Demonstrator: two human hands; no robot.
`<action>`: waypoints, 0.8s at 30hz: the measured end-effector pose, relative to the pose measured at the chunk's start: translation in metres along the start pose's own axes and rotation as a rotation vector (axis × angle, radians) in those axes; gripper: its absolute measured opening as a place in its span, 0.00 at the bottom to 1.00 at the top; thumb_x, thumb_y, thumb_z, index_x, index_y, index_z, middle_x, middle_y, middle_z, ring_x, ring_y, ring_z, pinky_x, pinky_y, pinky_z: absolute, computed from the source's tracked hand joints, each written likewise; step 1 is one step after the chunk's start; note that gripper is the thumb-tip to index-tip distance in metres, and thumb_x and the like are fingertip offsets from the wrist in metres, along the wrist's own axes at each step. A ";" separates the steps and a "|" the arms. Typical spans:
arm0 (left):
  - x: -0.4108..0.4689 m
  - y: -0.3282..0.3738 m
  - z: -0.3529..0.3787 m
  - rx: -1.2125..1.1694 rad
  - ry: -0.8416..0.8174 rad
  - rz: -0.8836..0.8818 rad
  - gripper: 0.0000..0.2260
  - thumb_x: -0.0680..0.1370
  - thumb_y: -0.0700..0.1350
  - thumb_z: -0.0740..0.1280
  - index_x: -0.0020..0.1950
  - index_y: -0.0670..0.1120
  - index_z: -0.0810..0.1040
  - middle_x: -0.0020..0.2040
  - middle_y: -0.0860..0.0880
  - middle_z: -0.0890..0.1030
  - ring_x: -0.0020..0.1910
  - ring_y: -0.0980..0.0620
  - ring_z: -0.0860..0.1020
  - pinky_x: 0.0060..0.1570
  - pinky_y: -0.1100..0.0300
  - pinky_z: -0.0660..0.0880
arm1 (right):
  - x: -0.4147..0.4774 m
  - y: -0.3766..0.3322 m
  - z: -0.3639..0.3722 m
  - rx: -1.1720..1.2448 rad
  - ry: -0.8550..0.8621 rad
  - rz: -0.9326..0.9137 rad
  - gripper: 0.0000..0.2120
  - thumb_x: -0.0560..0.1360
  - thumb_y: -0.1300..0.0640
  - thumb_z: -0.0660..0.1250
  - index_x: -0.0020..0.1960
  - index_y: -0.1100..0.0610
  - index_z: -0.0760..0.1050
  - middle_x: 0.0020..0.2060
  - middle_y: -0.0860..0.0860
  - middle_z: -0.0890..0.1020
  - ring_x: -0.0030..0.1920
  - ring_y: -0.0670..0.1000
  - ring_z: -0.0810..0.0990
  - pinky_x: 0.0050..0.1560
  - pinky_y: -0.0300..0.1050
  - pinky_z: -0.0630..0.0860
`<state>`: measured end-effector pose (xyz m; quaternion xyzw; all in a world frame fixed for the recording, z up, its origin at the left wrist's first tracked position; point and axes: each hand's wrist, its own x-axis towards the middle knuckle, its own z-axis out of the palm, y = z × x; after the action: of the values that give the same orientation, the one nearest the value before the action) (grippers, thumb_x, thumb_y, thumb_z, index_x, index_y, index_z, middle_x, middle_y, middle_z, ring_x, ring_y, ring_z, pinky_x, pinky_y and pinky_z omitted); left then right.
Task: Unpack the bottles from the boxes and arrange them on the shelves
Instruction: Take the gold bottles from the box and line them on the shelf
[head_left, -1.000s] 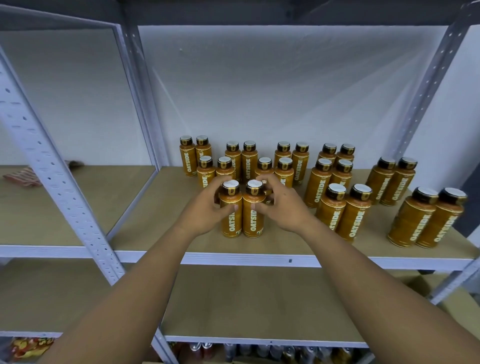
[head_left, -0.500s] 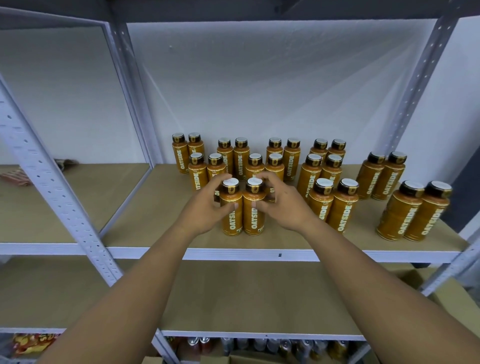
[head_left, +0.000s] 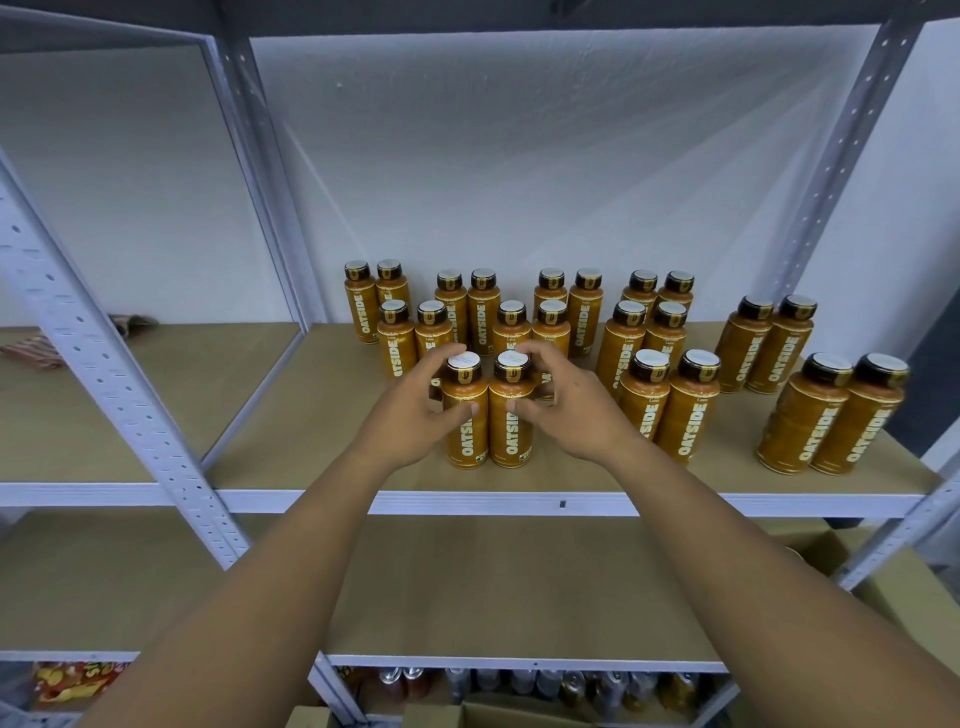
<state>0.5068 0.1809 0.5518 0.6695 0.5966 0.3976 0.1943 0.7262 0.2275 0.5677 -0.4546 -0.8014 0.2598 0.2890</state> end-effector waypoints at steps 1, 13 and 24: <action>0.000 -0.001 0.000 0.002 0.001 0.000 0.31 0.77 0.49 0.74 0.75 0.62 0.64 0.72 0.56 0.73 0.67 0.51 0.75 0.59 0.51 0.80 | 0.000 0.000 0.000 -0.001 0.002 0.001 0.32 0.76 0.50 0.73 0.73 0.38 0.61 0.71 0.48 0.75 0.60 0.51 0.79 0.61 0.53 0.80; -0.001 0.000 0.000 0.003 -0.007 -0.013 0.31 0.77 0.49 0.74 0.76 0.62 0.64 0.74 0.56 0.71 0.68 0.49 0.74 0.59 0.48 0.80 | -0.001 0.003 0.003 0.004 0.007 0.008 0.32 0.77 0.49 0.73 0.73 0.37 0.60 0.71 0.47 0.74 0.61 0.51 0.79 0.61 0.53 0.80; -0.001 -0.001 -0.001 -0.002 -0.015 -0.005 0.31 0.77 0.49 0.74 0.76 0.62 0.64 0.73 0.57 0.71 0.69 0.50 0.73 0.61 0.48 0.79 | 0.000 0.003 0.003 -0.002 0.008 0.012 0.32 0.77 0.49 0.73 0.74 0.37 0.60 0.71 0.47 0.74 0.62 0.52 0.79 0.61 0.54 0.79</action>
<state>0.5052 0.1802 0.5514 0.6706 0.5964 0.3929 0.2006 0.7256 0.2278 0.5634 -0.4606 -0.7979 0.2589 0.2902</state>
